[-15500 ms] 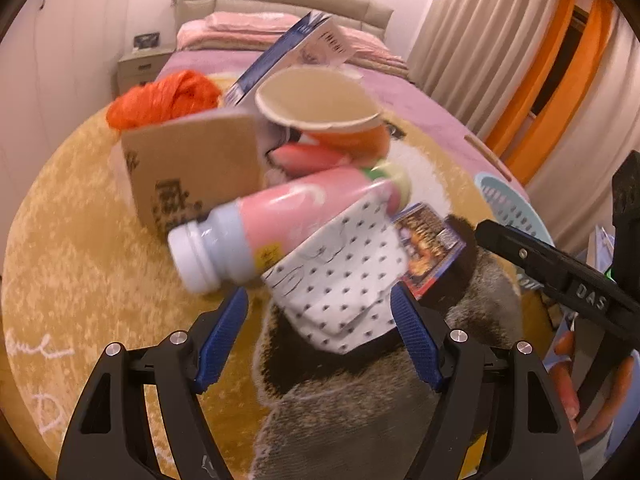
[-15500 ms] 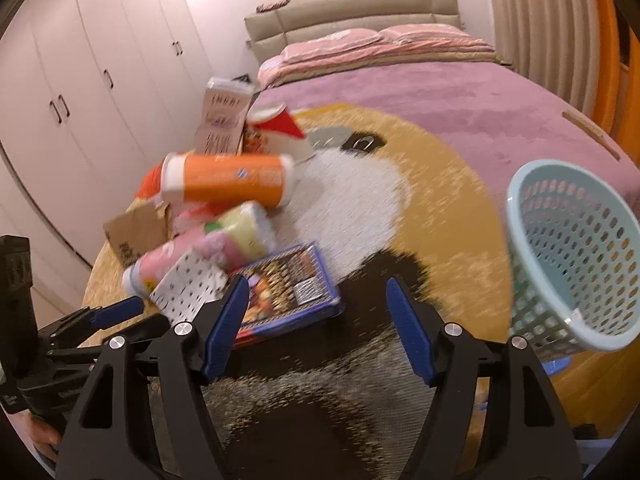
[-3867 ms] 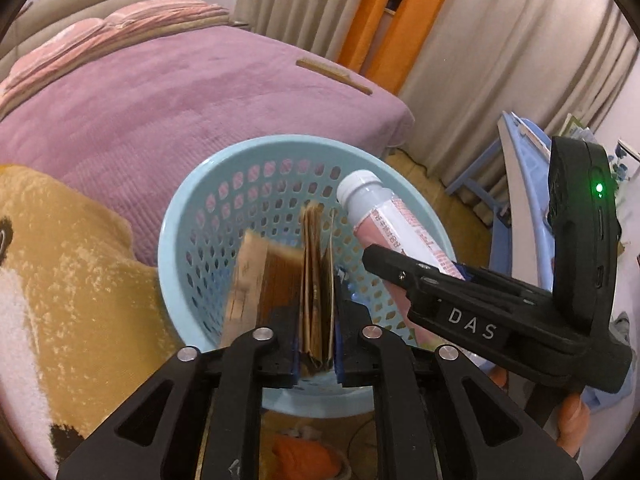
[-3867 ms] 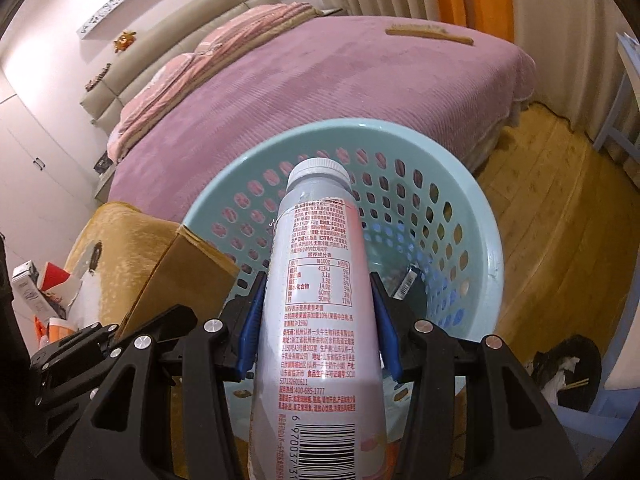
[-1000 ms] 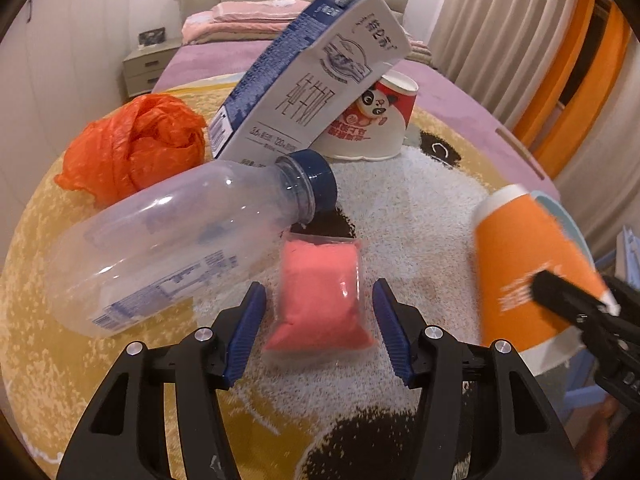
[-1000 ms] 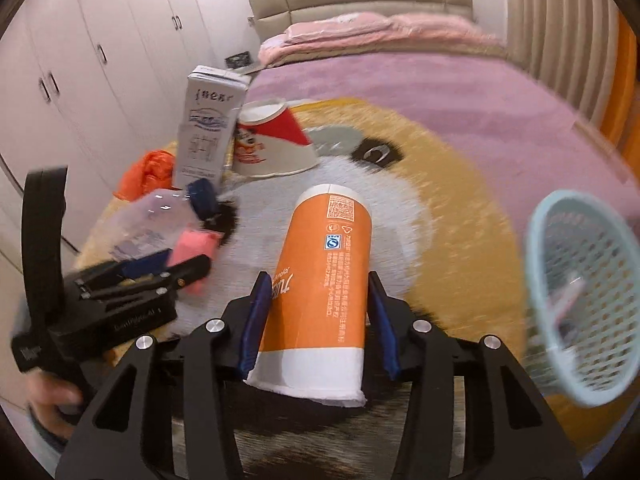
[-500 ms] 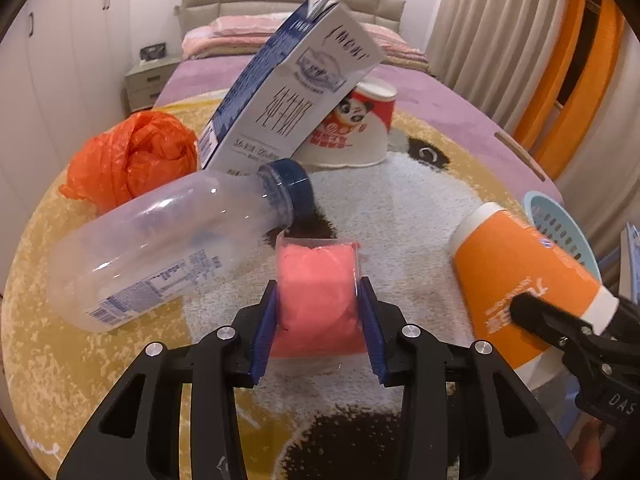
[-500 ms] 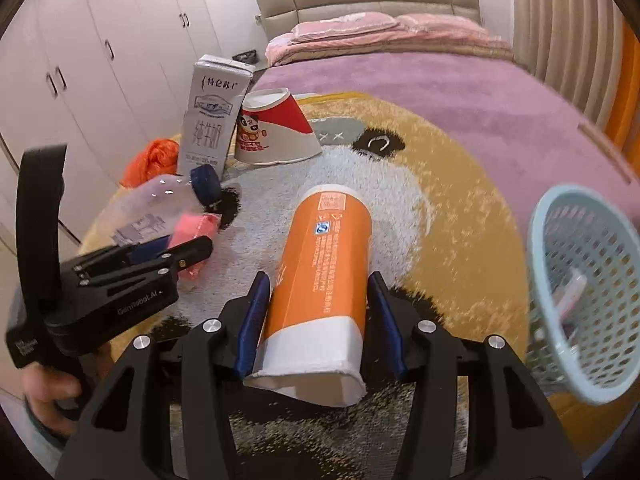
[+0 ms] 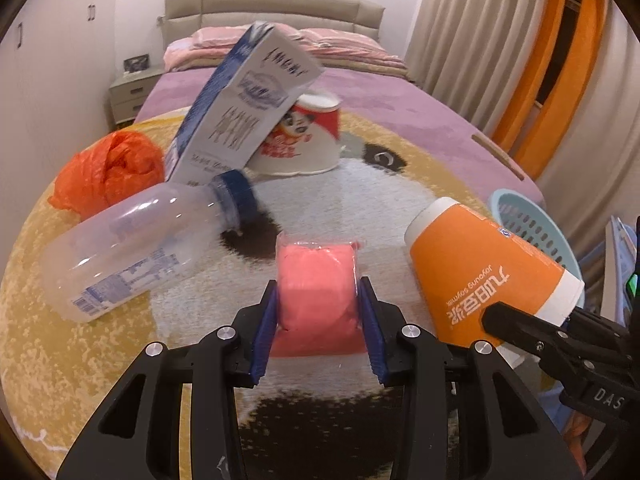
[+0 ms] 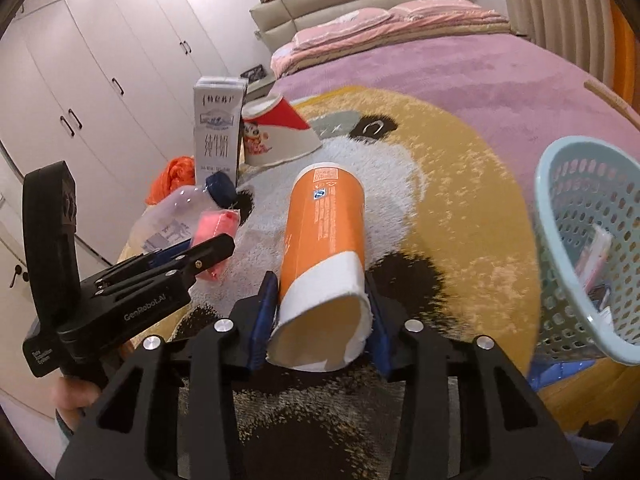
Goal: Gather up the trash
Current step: 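Carry the pink packet and orange cup over the blue basket and release both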
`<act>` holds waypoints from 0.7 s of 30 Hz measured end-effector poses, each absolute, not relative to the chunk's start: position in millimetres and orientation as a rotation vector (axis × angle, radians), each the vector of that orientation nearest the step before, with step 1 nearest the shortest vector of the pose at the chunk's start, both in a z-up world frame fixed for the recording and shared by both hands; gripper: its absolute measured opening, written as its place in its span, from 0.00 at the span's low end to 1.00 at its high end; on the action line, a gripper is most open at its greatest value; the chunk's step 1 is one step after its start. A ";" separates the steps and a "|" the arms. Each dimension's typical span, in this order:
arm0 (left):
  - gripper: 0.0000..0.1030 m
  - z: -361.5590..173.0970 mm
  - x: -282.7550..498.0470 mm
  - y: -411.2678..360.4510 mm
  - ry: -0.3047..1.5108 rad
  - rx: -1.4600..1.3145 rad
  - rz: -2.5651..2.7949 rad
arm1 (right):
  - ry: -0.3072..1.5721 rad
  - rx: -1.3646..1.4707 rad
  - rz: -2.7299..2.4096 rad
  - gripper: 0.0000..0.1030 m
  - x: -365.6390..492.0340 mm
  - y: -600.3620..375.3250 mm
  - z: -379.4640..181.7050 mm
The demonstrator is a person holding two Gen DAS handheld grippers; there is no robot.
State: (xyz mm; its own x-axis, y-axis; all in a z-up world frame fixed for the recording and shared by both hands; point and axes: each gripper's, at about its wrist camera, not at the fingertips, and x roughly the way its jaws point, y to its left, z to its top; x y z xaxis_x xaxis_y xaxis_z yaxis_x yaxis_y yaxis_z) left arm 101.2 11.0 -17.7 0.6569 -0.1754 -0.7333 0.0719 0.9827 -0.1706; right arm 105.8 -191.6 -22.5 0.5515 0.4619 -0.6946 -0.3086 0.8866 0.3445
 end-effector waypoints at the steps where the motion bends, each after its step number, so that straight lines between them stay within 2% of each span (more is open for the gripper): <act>1: 0.36 -16.2 100.9 7.7 0.840 -0.126 -0.147 | 0.869 0.194 0.455 0.36 105.2 -195.1 -20.8; 13: 0.36 12.9 106.8 -61.3 0.774 -0.060 -0.291 | 0.749 0.246 0.269 0.35 100.6 -283.1 8.8; 21: 0.36 24.7 124.7 -138.0 0.754 -0.004 -0.413 | 0.686 0.265 0.086 0.35 99.4 -355.2 22.9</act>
